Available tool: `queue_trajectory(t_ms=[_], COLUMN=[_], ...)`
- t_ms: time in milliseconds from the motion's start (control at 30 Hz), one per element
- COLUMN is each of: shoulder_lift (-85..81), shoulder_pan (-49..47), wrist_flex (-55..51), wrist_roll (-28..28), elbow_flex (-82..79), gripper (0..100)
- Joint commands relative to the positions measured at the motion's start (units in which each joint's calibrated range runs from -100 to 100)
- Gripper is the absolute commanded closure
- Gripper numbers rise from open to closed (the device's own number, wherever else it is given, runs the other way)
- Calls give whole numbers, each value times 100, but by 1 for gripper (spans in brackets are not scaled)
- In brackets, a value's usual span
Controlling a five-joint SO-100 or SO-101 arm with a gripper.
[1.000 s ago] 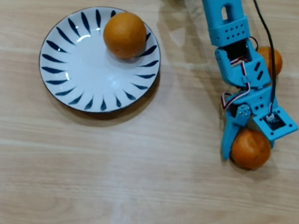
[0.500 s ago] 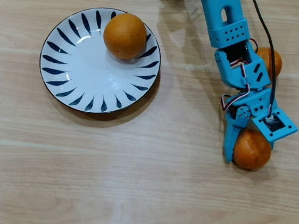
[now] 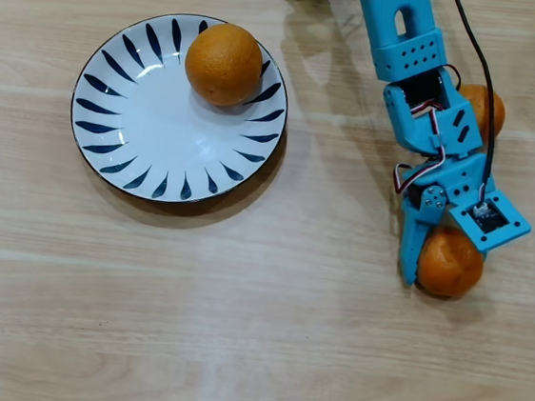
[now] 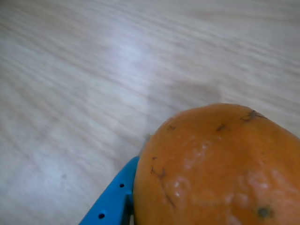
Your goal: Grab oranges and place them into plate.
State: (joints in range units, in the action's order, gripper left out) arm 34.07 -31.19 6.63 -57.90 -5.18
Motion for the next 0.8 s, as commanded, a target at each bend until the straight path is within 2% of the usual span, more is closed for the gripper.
queue_trajectory(t_ms=[0,233,467,767], shoulder_lift=[-2029,-4218,-5943,-7278], shoulder_pan=[386,1240,2539,4426], wrist_flex=[-925,-1518,-1974,-3538], wrist_roll=[338,667,1112,1723], elbow_flex=[-745,-2465,-3986,-4439], gripper=[66,66,66,67])
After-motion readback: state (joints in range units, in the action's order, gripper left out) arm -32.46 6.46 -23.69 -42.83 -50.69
